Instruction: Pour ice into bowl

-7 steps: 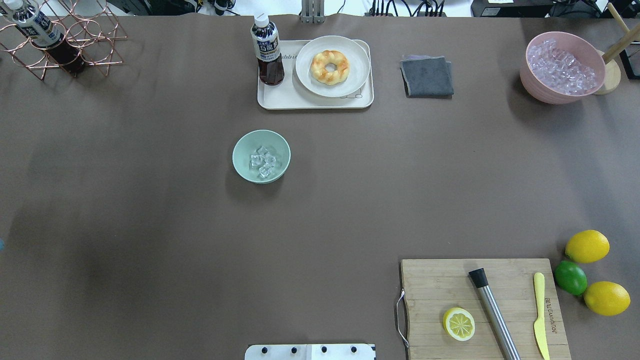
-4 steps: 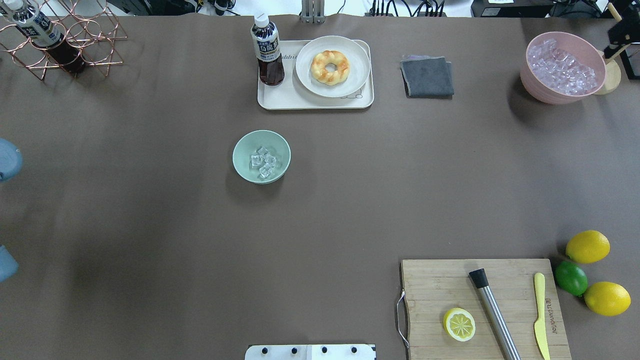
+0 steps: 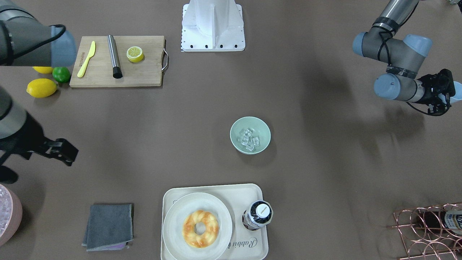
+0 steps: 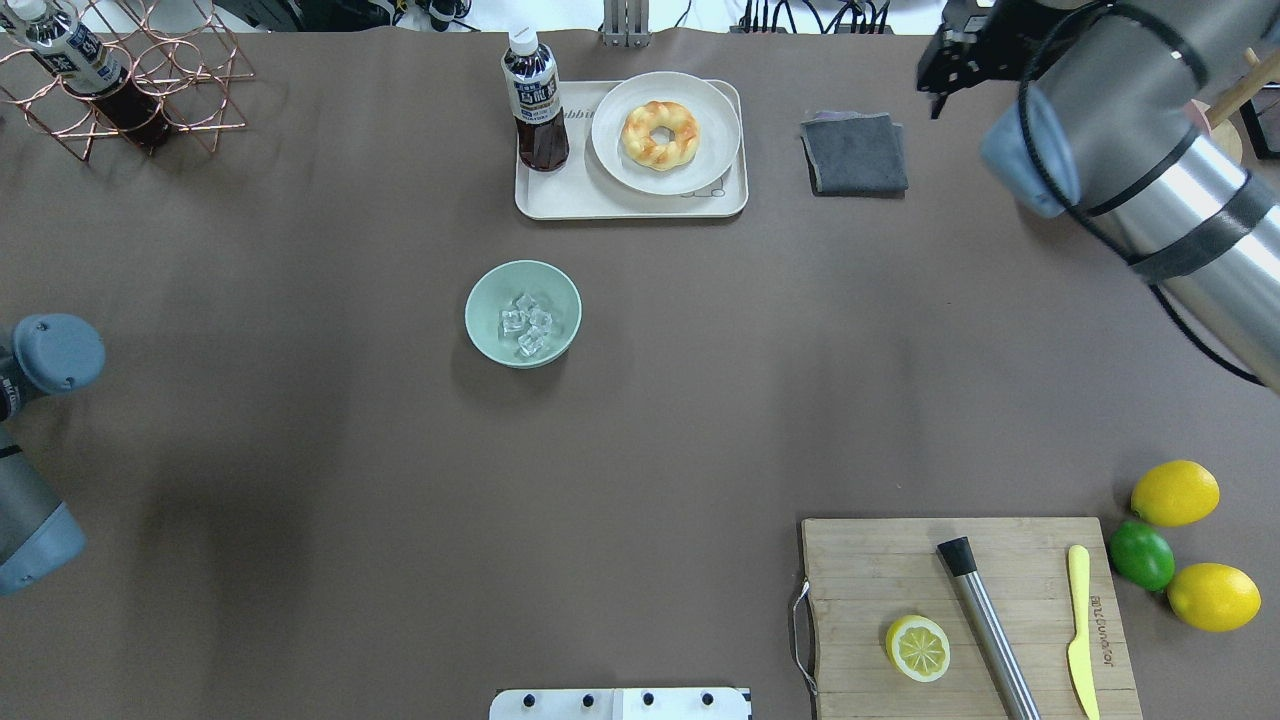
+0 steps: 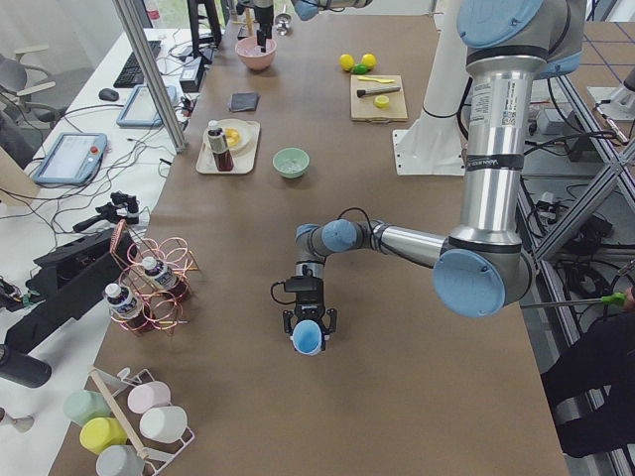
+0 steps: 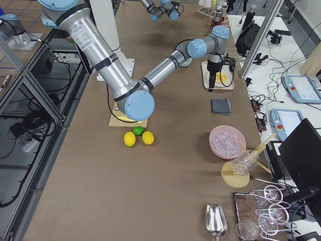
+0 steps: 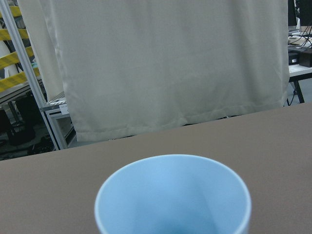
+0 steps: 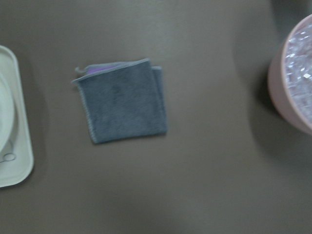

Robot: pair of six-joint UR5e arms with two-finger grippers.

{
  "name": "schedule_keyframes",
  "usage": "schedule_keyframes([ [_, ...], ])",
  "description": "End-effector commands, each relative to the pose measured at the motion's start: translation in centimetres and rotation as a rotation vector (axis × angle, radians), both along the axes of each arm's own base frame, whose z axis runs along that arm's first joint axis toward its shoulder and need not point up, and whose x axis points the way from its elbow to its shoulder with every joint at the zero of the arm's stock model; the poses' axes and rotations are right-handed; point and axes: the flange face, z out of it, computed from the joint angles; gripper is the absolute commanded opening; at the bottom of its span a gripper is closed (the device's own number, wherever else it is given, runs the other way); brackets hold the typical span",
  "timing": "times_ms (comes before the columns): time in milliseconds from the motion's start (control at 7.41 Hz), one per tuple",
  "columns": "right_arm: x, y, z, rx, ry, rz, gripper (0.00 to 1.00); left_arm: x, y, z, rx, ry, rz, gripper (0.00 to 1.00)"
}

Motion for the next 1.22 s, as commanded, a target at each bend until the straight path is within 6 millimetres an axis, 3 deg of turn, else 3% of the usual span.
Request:
schedule_keyframes([
  [0,-15.2,6.3,-5.6,0.072,-0.044,0.036,0.99,2.6,-0.3,1.7,-0.013,-0.039,0.020,0.63],
  [135,-20.5,9.7,-7.1,0.099,-0.072,0.030,0.99,3.3,0.3,1.9,-0.012,-0.042,0.032,0.64],
  [405,-28.7,14.5,-11.4,0.131,-0.079,0.034,0.99,4.5,1.1,2.0,0.001,-0.044,0.037,0.66],
  [675,-35.6,16.8,-16.2,0.130,-0.070,0.035,0.99,4.6,1.2,2.2,-0.002,-0.048,0.040,0.74],
  [810,-38.0,17.7,-17.8,0.140,-0.059,0.030,0.99,4.6,1.2,2.2,-0.003,-0.049,0.040,0.79],
  [945,-39.4,18.0,-18.5,0.152,-0.048,0.029,0.99,4.6,1.4,2.4,-0.006,-0.052,0.043,0.94],
  [1080,-40.0,18.2,-18.1,0.155,-0.042,0.027,0.99,4.5,1.5,2.3,-0.007,-0.052,0.050,0.97],
])
